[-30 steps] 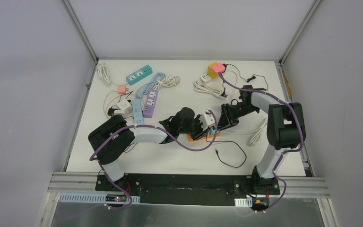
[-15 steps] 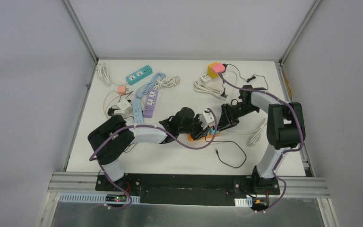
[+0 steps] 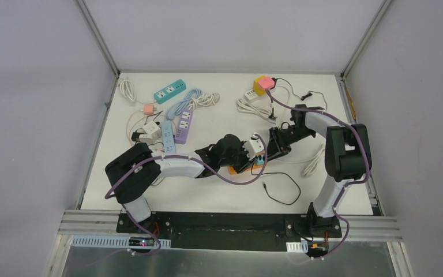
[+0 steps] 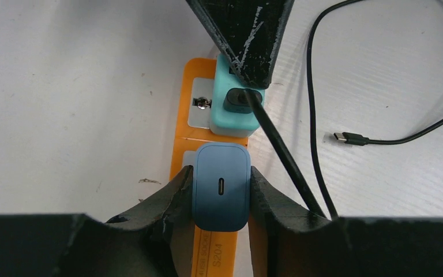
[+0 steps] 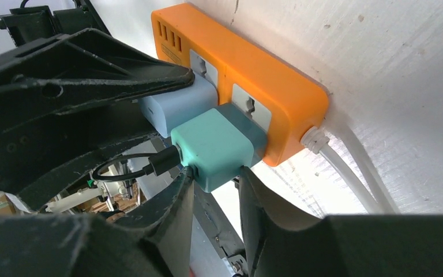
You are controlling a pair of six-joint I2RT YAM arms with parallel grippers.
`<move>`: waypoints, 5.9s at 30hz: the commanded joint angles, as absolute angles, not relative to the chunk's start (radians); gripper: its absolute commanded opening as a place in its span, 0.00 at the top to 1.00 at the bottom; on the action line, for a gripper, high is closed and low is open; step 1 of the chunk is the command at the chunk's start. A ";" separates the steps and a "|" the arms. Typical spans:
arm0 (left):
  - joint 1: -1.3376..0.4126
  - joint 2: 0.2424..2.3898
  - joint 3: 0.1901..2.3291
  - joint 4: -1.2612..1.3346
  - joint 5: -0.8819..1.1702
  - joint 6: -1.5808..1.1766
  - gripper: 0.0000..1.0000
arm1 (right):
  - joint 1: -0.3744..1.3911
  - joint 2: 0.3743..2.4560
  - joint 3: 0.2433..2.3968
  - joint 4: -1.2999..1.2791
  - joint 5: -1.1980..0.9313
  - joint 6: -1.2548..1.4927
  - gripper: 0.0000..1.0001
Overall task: Pull the plug off the socket
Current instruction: Remove the plug from the socket, then place the plug at the center of the board, then remove the plug from the socket.
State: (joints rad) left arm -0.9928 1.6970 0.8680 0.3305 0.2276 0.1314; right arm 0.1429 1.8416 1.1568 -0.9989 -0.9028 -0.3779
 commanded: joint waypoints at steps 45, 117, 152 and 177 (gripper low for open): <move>-0.662 1.153 0.701 -0.298 -0.197 -0.489 1.00 | 0.096 1.799 1.185 -1.046 -0.948 -0.631 0.34; -0.824 1.090 0.520 0.424 -0.007 -0.112 0.01 | 0.118 1.602 1.202 -1.400 -0.995 -1.748 0.07; -0.940 1.543 0.619 0.502 0.258 0.279 0.05 | 0.359 1.510 0.925 -0.744 -0.772 -1.400 0.52; -0.943 1.731 0.716 0.493 0.330 0.239 0.92 | 0.359 1.516 0.917 -0.749 -0.792 -1.392 0.90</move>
State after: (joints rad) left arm -0.9306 1.6913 0.6697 0.5030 0.2935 0.2558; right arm 0.3492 1.5307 0.9218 -0.7425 -0.7464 -1.3941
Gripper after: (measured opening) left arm 0.400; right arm 0.344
